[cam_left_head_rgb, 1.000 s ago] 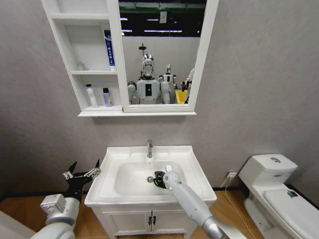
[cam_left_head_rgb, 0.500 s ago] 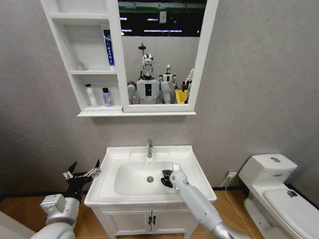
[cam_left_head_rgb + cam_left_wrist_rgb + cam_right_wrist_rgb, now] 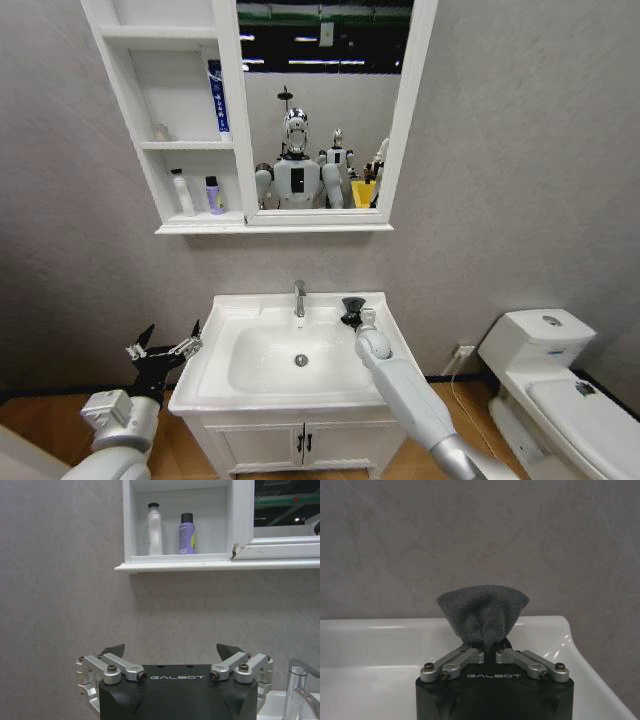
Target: Move facial cleanser and shampoo from washbasin to cabinet, then wipe washbasin with towel.
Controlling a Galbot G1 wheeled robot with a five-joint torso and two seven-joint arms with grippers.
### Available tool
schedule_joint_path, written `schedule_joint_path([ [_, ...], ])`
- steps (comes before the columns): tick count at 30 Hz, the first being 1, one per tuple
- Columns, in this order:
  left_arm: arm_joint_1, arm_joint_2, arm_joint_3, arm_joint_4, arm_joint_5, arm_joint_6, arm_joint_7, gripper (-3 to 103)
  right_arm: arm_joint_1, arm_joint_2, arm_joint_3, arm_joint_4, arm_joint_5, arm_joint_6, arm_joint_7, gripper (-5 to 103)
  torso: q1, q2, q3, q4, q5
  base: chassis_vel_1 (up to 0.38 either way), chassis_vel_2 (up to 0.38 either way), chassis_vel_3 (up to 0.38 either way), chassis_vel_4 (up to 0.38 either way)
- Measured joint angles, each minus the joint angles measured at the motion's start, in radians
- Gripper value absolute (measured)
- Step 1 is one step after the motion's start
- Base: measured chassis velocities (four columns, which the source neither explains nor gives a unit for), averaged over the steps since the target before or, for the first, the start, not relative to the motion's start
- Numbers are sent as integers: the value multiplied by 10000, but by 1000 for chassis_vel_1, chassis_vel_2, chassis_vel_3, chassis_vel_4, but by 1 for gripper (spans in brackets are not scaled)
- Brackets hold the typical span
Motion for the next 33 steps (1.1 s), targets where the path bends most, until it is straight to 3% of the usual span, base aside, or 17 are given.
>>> schedule_joint_path([
  [4, 0, 0, 0, 0, 0, 0, 0, 100, -247, -249, 328, 221, -854, -2, -44, 5, 0, 1, -1, -4, -1, 0, 0, 0, 0],
  [8, 0, 0, 0, 0, 0, 0, 0, 100, -539, -472, 582, 423, -689, -484, -296, 4, -1, 1, -1, -4, 1, 0, 0, 0, 0],
  [13, 1, 0, 0, 0, 0, 0, 0, 100, -653, -578, 708, 207, -12, -659, -1250, 24, 0, 1, -1, 1, 1, 0, 0, 0, 0],
  [14, 1, 0, 0, 0, 0, 0, 0, 100, -653, -578, 708, 207, -12, -659, -1250, 24, 0, 1, -1, 1, 1, 0, 0, 0, 0],
  [16, 1, 0, 0, 0, 0, 0, 0, 100, -647, -531, 736, 39, -186, -525, -1244, 34, 0, 1, -1, -1, 1, 0, 0, 0, 0],
  [18, 1, 0, 0, 0, 0, 0, 0, 100, -647, -526, 726, 24, -221, -526, -1180, 34, 0, 1, -1, -1, 1, 0, 0, 0, 0],
  [19, 0, 0, 0, 0, 0, 0, 0, 100, -647, -520, 715, 11, -224, -558, -1112, 45, 0, 1, -1, 0, 0, 0, 0, 0, 0],
  [22, 0, 0, 0, 0, 0, 0, 0, 100, -632, -511, 712, -75, -256, -602, -1034, 51, -1, 1, -1, -1, 0, 0, 0, 0, 0],
  [24, 0, 0, 0, 0, 0, 0, 0, 100, -591, -558, 745, -156, -380, -619, -1100, 61, -1, 1, -1, 0, 0, 0, 0, 0, 0],
  [27, 1, 0, 0, 0, 0, 0, 0, 100, -567, -580, 765, -189, -385, -623, -1121, 67, -1, 1, -1, -2, 0, 0, 0, 0, 0],
  [32, 1, 0, 0, 0, 0, 0, 0, 100, -529, -678, 759, -228, -426, -429, -1128, 89, -1, 1, -1, -2, 0, 0, 0, 0, 0],
  [33, 1, 0, 0, 0, 0, 0, 0, 100, -529, -678, 759, -228, -426, -429, -1128, 89, -1, 1, -1, -2, 0, 0, 0, 0, 0],
])
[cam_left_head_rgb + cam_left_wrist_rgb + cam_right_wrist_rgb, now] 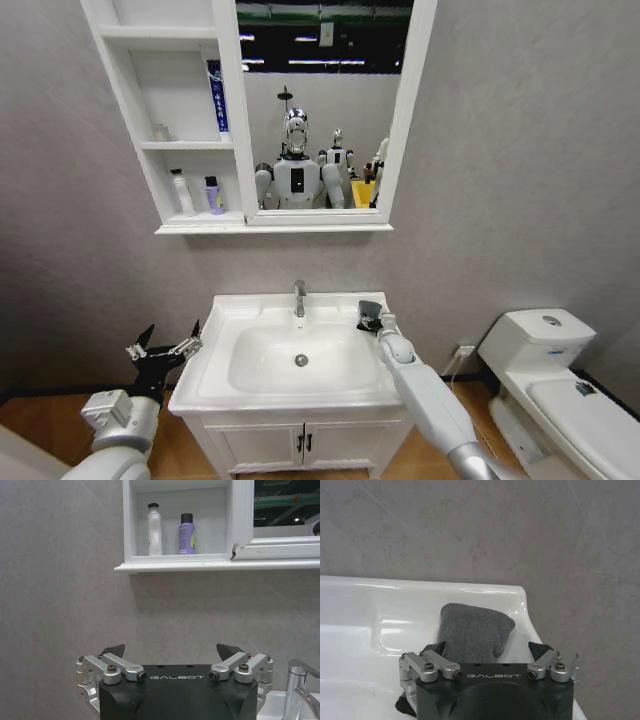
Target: Move facial cleanser and shampoo from washbasin to cabinet, then wipe washbasin with towel.
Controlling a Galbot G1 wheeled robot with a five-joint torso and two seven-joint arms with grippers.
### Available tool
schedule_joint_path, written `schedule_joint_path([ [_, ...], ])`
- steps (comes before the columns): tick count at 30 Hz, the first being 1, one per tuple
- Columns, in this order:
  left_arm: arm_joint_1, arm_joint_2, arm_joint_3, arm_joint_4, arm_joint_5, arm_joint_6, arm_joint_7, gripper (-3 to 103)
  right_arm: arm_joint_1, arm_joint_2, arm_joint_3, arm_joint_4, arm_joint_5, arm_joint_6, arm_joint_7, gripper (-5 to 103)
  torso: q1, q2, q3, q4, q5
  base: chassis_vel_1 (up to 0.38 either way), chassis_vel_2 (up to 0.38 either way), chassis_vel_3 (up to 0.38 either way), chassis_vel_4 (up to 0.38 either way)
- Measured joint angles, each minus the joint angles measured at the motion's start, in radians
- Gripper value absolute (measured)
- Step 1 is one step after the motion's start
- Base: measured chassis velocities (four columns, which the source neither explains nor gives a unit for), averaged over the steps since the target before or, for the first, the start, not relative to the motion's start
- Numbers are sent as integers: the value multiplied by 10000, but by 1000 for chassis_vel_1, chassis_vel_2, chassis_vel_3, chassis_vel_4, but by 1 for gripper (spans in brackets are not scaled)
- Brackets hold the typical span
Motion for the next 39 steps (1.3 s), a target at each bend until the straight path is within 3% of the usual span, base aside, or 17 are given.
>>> schedule_joint_path([
  [1, 0, 0, 0, 0, 0, 0, 0, 100, -5, -57, -3, 98, 11, 44, 11, 97, 0, 0, 0, 1, 1, 0, 0, 0, 0],
  [2, 0, 0, 0, 0, 0, 0, 0, 100, -55, -148, -4, 317, 91, 48, 50, 99, 0, 0, 0, 2, 0, 0, 0, 0, 0],
  [5, 0, 0, 0, 0, 0, 0, 0, 100, -127, -245, -2, 542, 213, 19, 87, 100, 0, 0, 0, 2, 1, 0, 0, 0, 0],
  [10, 0, 0, -1, 0, 0, 0, 1, 100, -861, -1055, 162, 1967, 849, -101, 284, 100, 0, 0, 0, 3, -1, 0, 0, 0, 0],
  [13, 0, 1, -1, 1, 0, 0, 3, 100, -2100, -1822, 542, 3822, 1170, -60, 646, 100, 0, -1, 0, -2, 3, 0, 0, 0, 0],
  [14, 0, 1, -1, 1, 0, 0, 3, 100, -2100, -1822, 542, 3822, 1170, -60, 646, 100, 0, -1, 0, -2, 3, 0, 0, 0, 0],
  [18, 0, 0, 0, 1, 0, 0, 4, 100, -4311, -2272, 1266, 6740, 1189, 7, 1117, 100, -2, 0, -2, 1, -1, 0, 0, 0, 0],
  [20, -2, 1, 1, 1, 0, 0, 8, 100, -5739, -2161, 1527, 8097, 792, 173, 1504, 100, -3, 1, -3, -1, 0, 0, 0, 0, 0],
  [21, -2, 1, 1, 1, 0, 0, 8, 100, -5739, -2161, 1527, 8097, 792, 173, 1504, 100, -3, 1, -3, -1, 0, 0, 0, 0, 0],
  [23, 0, 0, -2, 1, 0, -3, -5, 100, -7213, -1608, 1568, 9639, -270, 228, 1877, 100, -4, 1, -3, 0, -2, 0, 0, 0, 0],
  [24, 0, 0, -2, 1, 0, -3, -5, 100, -7213, -1608, 1568, 9639, -270, 228, 1877, 100, -4, 1, -3, 0, -2, 0, 0, 0, 0],
  [26, -1, 1, 0, 1, 0, -2, 1, 100, -8196, -891, 1573, 10493, -1731, 239, 1934, 100, -4, 1, -3, 0, 0, 0, 0, 0, 0],
  [27, -1, 1, 0, 1, 0, -2, 1, 100, -8196, -891, 1573, 10493, -1731, 239, 1934, 100, -4, 1, -3, 0, 0, 0, 0, 0, 0],
  [28, 0, 1, 0, 1, 0, -1, 1, 100, -8806, -497, 1574, 10900, -2587, 345, 1929, 100, -4, 1, -3, 0, -1, 0, 0, 0, 0],
  [30, -1, 1, 0, 1, -1, -1, 0, 100, -9562, -164, 1554, 11399, -3427, 468, 1882, 100, -3, 1, -2, 1, -2, 0, 0, 0, 0],
  [39, -2, 0, 0, 1, 0, -1, 0, 100, -10493, 133, 1343, 11980, -4034, 474, 1876, 100, 3, -1, 0, 2, -1, 56, -54, -56, 55],
])
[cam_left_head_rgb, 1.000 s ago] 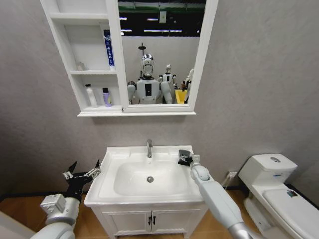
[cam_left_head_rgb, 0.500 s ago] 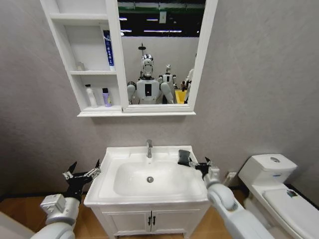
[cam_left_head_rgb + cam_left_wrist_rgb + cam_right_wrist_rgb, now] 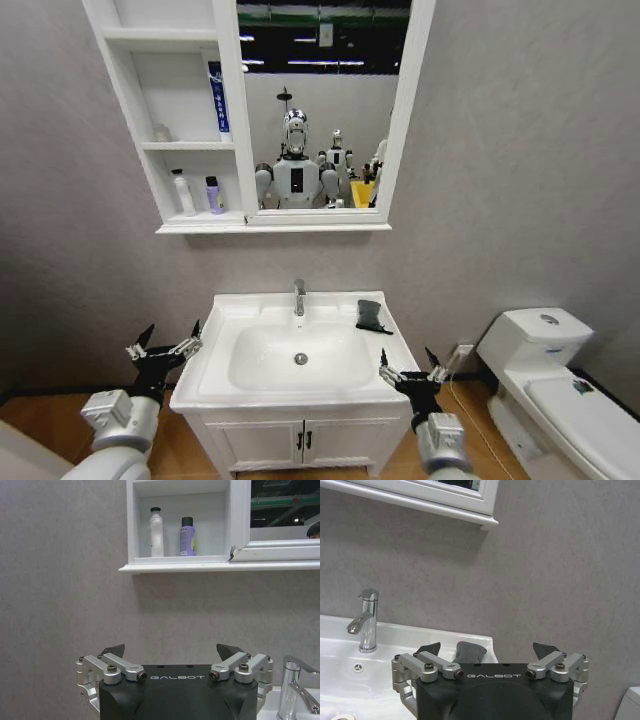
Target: Move facial cleanser and shampoo from washbasin to cabinet, then wipe washbasin with towel.
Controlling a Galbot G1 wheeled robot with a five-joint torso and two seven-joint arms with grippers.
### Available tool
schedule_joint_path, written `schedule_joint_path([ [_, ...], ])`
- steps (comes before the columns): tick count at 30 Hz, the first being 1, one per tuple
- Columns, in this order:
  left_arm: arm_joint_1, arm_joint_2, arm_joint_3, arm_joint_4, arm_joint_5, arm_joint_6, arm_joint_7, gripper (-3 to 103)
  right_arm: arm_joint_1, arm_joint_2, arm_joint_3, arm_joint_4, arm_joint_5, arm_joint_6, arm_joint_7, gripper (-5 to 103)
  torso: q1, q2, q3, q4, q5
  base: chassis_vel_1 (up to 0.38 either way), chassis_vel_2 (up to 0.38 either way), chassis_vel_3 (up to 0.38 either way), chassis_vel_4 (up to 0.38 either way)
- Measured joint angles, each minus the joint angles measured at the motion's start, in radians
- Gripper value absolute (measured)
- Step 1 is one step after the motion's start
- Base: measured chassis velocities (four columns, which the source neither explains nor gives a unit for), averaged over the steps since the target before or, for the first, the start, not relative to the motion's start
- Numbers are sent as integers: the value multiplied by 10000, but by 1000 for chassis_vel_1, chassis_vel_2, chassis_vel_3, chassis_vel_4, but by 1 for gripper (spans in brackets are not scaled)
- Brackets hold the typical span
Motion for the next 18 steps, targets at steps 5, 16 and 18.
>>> schedule_joint_path([
  [5, 0, 0, 0, 0, 0, 1, 0, 100, -164, 53, -92, 4, -150, 77, 2, 100, -2, 0, 0, 1, -2, 191, -206, -181, 188],
  [16, 0, 0, 0, 0, 0, 2, 0, 100, -115, 68, -195, -168, -203, 199, 19, 100, -7, 2, -2, -1, 1, 272, -267, -260, 254],
  [18, 0, 0, 0, 0, 0, 1, 0, 100, -110, 9, -243, -237, -164, 192, -6, 100, -1, -2, 0, 0, 2, 345, -362, -351, 353],
])
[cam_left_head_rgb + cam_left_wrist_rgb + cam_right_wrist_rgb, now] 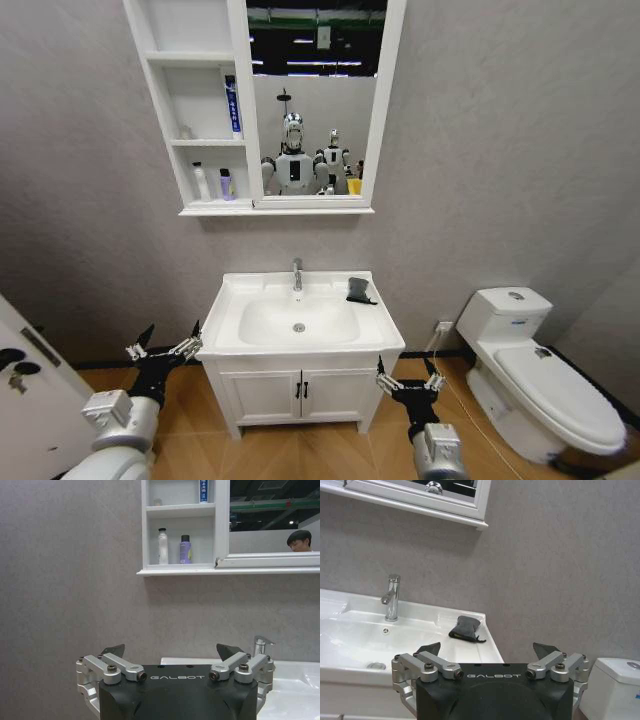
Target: Move facial cleanser and shampoo from washbasin to cabinet, then wipe washbasin with towel.
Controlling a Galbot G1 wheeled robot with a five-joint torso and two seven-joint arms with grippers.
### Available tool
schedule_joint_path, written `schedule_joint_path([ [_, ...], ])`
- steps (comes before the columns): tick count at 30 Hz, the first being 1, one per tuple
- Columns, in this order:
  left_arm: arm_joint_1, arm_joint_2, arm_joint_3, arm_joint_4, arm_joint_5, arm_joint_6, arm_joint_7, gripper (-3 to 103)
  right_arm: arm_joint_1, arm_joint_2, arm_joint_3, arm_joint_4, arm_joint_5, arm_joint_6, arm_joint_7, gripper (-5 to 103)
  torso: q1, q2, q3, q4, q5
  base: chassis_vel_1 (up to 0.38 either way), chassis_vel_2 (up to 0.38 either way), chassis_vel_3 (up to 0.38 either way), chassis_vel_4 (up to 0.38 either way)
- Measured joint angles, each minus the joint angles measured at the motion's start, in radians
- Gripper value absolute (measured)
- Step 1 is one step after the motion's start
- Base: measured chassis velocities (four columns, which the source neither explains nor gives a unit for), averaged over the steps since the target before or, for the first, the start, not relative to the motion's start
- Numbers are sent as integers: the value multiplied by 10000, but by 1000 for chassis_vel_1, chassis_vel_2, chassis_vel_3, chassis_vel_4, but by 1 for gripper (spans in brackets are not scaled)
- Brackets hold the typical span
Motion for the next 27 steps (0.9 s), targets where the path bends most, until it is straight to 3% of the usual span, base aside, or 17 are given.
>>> schedule_joint_path([
  [17, 0, -1, 0, 0, 0, 1, -1, 100, 140, -263, -212, -314, 104, -2, -288, 100, -1, 1, 0, -1, 1, 371, -361, -356, 358],
  [27, 5, -1, -2, 0, 1, 1, -11, 100, 149, -197, -102, -706, -433, 989, -1030, 100, -15, 9, -5, 3, -11, 278, -284, -298, 275],
])
